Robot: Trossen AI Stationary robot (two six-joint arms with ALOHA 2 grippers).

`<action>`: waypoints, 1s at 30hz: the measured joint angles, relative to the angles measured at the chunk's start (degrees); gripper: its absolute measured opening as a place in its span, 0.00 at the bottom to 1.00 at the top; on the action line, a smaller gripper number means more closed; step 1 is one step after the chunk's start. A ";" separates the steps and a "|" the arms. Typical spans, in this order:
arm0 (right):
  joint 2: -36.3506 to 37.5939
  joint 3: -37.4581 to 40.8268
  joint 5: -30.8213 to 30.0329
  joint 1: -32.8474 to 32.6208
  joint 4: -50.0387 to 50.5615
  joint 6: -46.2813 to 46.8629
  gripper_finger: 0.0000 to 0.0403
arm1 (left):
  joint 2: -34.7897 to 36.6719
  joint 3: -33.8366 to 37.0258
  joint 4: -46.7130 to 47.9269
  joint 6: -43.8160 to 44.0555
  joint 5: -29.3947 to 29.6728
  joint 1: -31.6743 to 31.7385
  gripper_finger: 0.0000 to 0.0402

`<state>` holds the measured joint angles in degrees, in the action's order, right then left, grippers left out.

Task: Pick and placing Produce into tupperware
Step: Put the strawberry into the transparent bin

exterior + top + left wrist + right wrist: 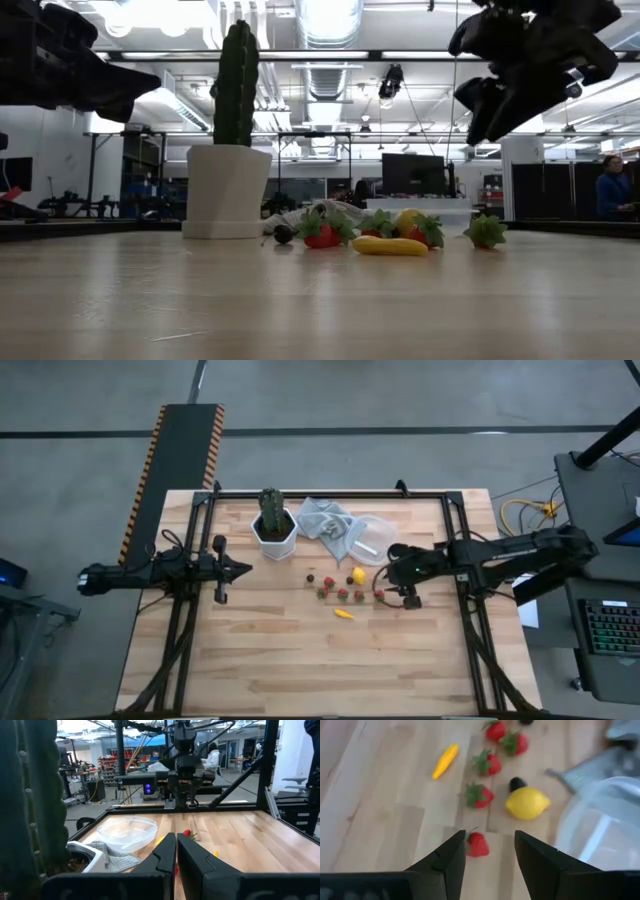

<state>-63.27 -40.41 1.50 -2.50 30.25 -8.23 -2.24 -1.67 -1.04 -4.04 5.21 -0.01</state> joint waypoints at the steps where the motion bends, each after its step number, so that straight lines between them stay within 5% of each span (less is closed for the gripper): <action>1: -0.85 -0.49 1.11 -0.01 -0.07 -0.79 0.40 | -0.04 0.00 0.02 -0.95 0.29 0.00 0.00; 14: -8.17 -4.02 3.45 -3.38 -0.47 -14.99 0.38 | -0.13 0.09 0.46 -2.40 1.35 -0.02 0.00; 30: -18.73 -4.04 -1.41 -7.23 -1.99 -17.74 0.35 | -1.64 0.09 0.16 -2.40 2.86 0.00 0.00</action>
<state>-82.00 -44.45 0.09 -9.74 28.26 -25.97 -3.88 -1.58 -0.88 -6.44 8.08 -0.01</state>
